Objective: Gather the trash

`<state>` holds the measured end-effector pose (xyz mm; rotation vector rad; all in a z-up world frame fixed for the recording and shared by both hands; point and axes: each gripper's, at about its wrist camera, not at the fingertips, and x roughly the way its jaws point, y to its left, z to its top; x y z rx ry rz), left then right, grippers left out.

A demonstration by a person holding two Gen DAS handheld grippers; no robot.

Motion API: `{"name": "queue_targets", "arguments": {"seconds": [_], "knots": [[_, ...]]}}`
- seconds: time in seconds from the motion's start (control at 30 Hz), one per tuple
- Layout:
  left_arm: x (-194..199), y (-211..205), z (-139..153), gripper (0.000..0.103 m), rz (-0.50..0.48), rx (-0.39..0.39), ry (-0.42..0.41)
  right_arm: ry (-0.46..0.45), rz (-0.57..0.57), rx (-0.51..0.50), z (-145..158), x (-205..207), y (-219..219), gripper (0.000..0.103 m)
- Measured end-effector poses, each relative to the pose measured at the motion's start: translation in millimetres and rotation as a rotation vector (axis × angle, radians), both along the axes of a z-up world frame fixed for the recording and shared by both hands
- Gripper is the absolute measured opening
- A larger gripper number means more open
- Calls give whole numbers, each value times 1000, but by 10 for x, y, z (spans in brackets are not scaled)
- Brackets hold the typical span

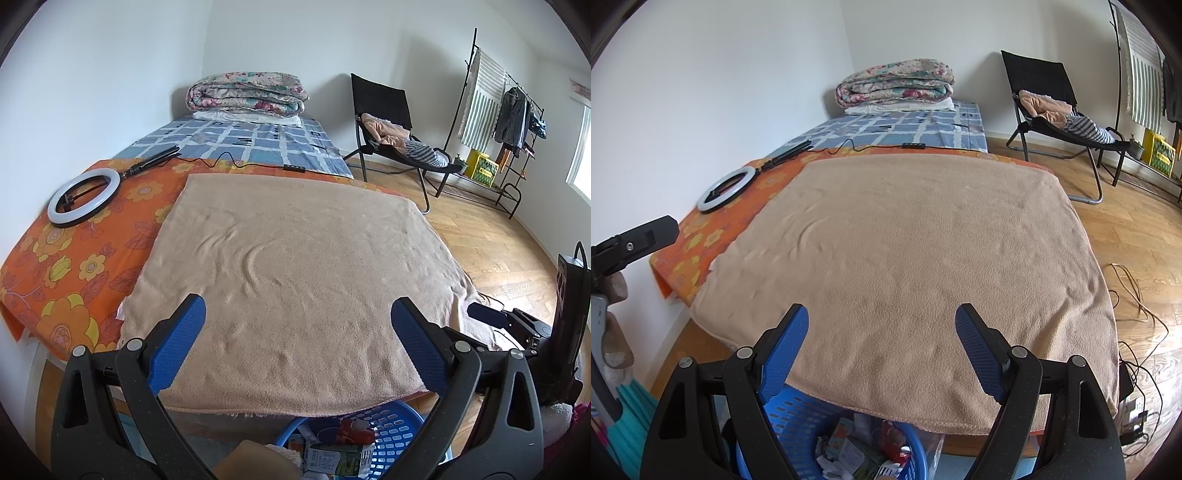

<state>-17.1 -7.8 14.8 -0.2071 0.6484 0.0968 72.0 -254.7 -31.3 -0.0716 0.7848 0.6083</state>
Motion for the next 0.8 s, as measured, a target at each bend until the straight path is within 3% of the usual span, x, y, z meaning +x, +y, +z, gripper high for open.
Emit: {"name": "queue_targets", "arguments": {"seconds": [0.8], "knots": [[-58, 85, -28, 102, 68, 29, 8, -18, 17, -36, -22, -21, -34, 82]]}}
